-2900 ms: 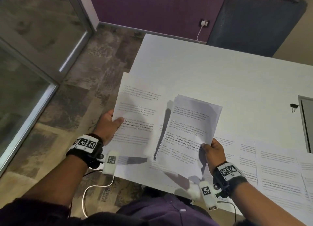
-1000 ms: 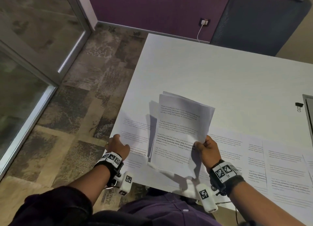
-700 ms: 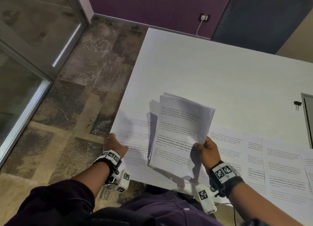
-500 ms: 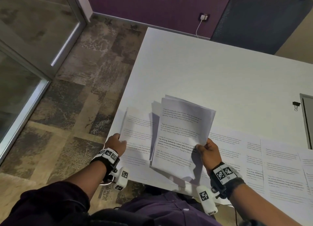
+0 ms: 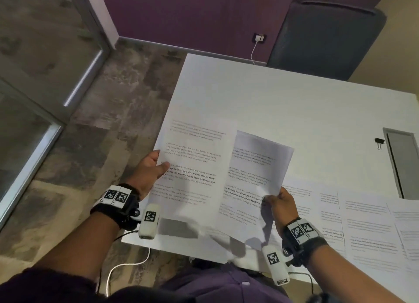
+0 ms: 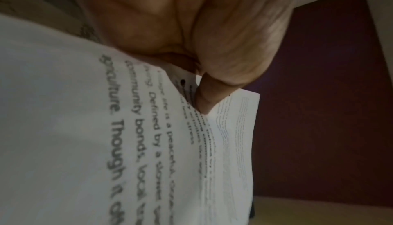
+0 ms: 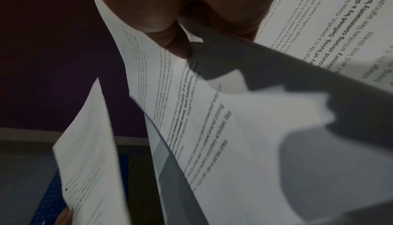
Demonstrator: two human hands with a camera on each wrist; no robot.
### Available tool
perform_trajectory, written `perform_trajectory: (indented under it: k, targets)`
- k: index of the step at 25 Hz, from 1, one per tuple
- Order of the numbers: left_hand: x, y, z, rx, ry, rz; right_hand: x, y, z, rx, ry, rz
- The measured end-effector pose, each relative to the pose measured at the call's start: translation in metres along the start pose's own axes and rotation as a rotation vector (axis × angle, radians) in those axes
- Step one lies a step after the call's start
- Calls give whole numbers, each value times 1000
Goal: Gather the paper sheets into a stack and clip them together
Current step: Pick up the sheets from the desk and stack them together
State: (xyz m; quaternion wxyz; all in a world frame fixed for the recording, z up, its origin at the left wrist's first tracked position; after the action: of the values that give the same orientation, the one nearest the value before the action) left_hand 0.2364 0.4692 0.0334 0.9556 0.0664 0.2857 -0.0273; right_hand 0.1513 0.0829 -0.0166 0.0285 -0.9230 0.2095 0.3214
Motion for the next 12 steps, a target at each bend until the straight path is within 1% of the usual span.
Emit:
perform_trajectory:
  k: [3, 6, 8, 10, 12]
  targets:
    - [-1, -51, 4, 100, -51, -134, -15, 4, -8, 127, -40, -29]
    - [-4, -106, 2, 195, -116, -163, -28, 14, -17, 188, -49, -37]
    - [-10, -144, 5, 199, -157, -187, -31, 33, -22, 235, -35, 4]
    - [-17, -178, 8, 165, -141, -231, -31, 57, -22, 229, -26, 58]
    - [-27, -209, 11, 136, -113, -265, -29, 76, -21, 260, -22, 15]
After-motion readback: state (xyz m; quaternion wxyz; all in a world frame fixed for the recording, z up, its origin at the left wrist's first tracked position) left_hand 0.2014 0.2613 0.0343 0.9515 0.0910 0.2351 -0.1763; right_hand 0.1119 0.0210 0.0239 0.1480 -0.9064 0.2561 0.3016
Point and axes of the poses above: each hand's wrist, its own x-axis towards the middle knuckle, its own y-axis out of the back of the hand, z = x × y, the point moved 8 cm from there along x, towards the middle knuckle, and after that the axes turned 8 degrees about x, right-handed, at the moved point
